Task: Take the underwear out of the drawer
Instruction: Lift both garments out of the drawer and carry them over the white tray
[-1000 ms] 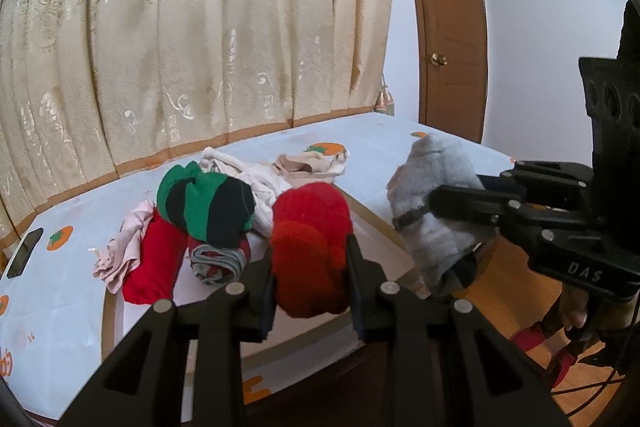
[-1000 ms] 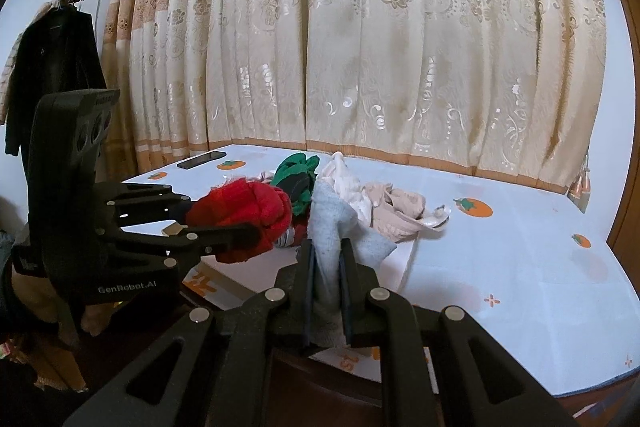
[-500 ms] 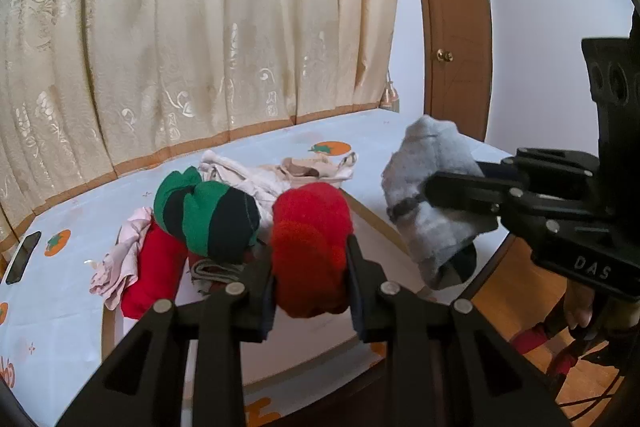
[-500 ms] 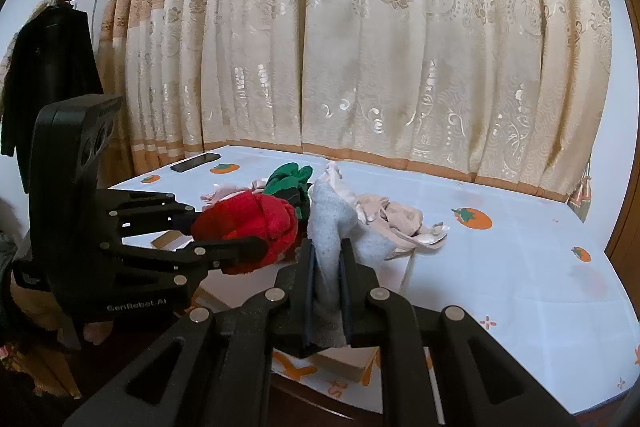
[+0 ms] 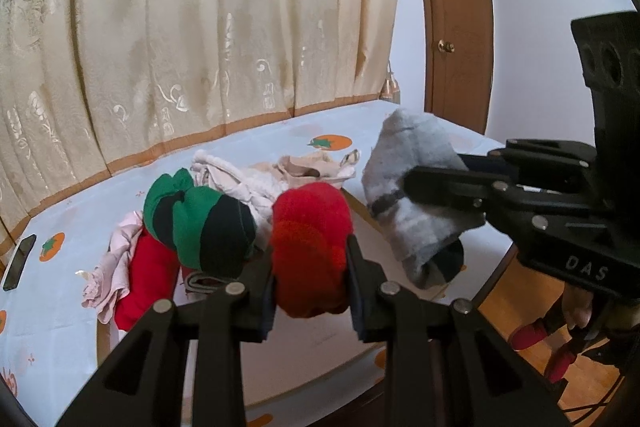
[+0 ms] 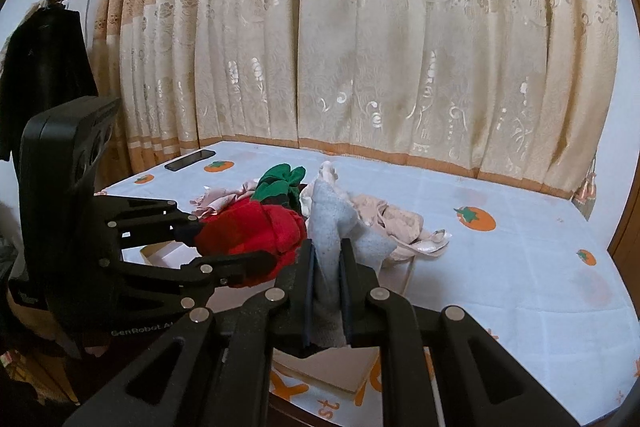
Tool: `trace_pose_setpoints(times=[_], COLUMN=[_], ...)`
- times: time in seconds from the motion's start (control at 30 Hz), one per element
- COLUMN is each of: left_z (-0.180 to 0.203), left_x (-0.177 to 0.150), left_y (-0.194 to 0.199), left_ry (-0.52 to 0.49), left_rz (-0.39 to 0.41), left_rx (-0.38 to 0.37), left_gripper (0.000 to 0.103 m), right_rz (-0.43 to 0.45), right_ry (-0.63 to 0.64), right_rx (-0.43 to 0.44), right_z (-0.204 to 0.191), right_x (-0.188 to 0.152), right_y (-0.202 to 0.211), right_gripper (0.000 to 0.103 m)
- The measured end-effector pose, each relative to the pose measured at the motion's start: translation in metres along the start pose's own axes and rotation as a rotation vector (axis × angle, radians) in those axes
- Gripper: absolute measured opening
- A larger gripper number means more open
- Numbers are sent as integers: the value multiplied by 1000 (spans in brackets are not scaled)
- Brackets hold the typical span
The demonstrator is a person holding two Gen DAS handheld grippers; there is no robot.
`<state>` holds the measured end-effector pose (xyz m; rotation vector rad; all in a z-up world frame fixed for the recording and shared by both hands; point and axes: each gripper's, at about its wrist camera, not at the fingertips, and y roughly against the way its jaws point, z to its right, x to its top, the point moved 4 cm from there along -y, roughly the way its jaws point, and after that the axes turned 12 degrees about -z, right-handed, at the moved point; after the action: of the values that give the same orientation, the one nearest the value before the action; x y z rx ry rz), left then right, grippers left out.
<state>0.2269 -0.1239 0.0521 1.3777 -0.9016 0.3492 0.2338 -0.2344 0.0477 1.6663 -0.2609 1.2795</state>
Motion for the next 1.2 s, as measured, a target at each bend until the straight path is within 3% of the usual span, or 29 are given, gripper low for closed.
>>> trace_pose_setpoints(times=[1.2], left_z=[-1], left_x=[1], left_y=[-42], left_ry=[-12], left_rz=[-118], left_rx=[4], left_gripper=[27], right_rz=[-198], right_ry=[28], right_rx=[-14], right_z=[8], right_x=[-1], right_y=[-39], right_gripper=[12])
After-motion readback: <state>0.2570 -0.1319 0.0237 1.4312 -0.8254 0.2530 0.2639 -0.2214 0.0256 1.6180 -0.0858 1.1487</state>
